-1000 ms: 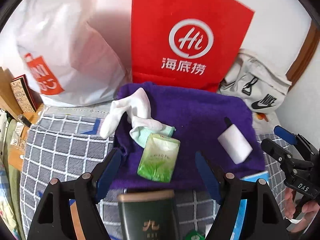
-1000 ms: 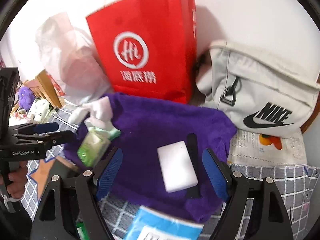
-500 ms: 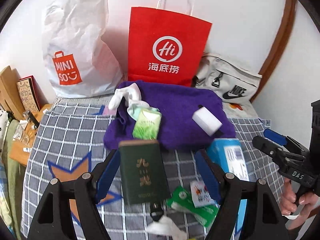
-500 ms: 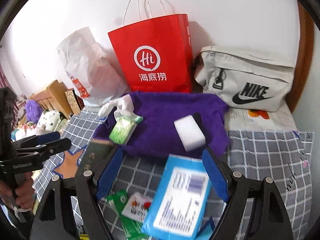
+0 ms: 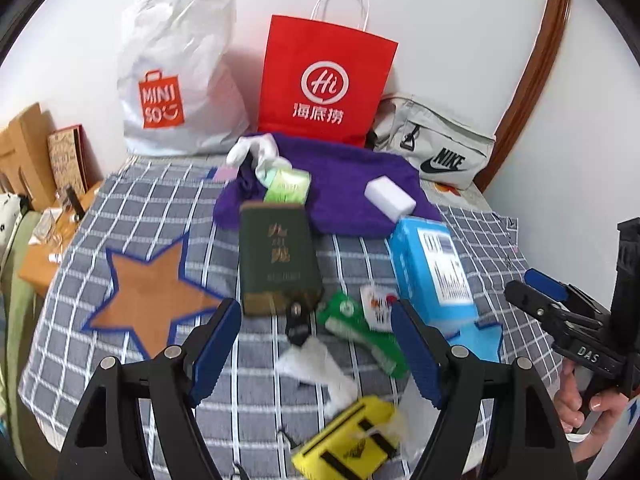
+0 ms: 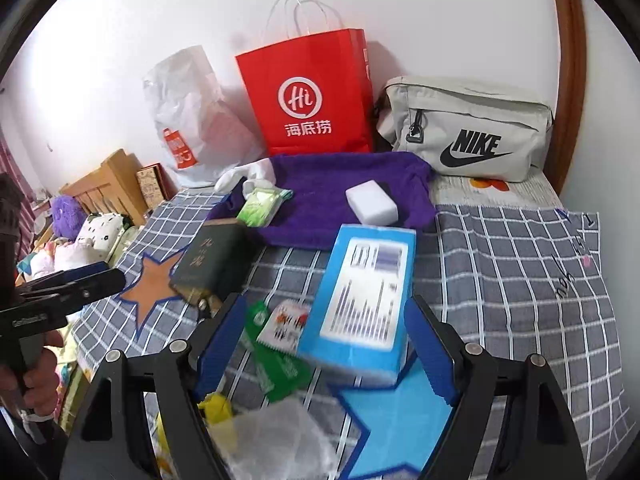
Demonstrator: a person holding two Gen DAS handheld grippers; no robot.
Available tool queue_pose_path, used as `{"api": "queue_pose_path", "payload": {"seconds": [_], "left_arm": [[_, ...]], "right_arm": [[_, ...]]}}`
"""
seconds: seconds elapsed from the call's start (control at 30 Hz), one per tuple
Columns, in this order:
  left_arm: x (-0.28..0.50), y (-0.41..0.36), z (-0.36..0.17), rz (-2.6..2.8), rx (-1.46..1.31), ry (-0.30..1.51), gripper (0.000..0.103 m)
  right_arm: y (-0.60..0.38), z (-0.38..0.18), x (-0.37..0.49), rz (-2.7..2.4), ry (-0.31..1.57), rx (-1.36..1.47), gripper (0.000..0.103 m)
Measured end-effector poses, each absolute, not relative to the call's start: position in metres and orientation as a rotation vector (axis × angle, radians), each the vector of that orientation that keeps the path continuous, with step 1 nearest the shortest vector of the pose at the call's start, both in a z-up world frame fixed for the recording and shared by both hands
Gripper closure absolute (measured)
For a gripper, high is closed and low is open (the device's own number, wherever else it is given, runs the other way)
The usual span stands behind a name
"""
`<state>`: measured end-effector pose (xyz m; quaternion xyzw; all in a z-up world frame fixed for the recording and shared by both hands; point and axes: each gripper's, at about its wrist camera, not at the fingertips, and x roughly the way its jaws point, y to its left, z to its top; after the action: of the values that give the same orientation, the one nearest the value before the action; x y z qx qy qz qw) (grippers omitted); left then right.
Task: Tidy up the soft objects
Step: 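Move both tools back down toward the loose items on the bedspread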
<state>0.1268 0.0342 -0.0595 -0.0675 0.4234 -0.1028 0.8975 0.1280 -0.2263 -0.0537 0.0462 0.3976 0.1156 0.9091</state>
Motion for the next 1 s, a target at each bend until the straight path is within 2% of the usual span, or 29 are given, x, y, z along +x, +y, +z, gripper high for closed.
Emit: {"api": "queue_pose_path", "payload": {"seconds": [0.27, 0.5, 0.6, 0.87, 1.0], "left_arm": [[0.098, 0.031, -0.084, -0.207, -0.126, 0.918, 0.027], [0.093, 0.034, -0.097, -0.198, -0.143, 0.935, 0.027], [0.095, 0.037, -0.103, -0.194, -0.16, 0.948, 0.027], [0.098, 0.041, -0.115, -0.2, -0.152, 0.971, 0.027], [0.099, 0.042, -0.128, -0.21, -0.141, 1.008, 0.027]], "right_arm": [[-0.223, -0.071, 0.088, 0.256, 0.823, 0.06, 0.022], [-0.211, -0.109, 0.07, 0.373, 0.89, 0.069, 0.022], [-0.202, -0.131, 0.067, 0.414, 0.931, 0.056, 0.014], [-0.179, -0.174, 0.072, 0.43, 1.022, -0.029, 0.014], [-0.173, -0.184, 0.071, 0.436, 1.0, -0.069, 0.014]]}}
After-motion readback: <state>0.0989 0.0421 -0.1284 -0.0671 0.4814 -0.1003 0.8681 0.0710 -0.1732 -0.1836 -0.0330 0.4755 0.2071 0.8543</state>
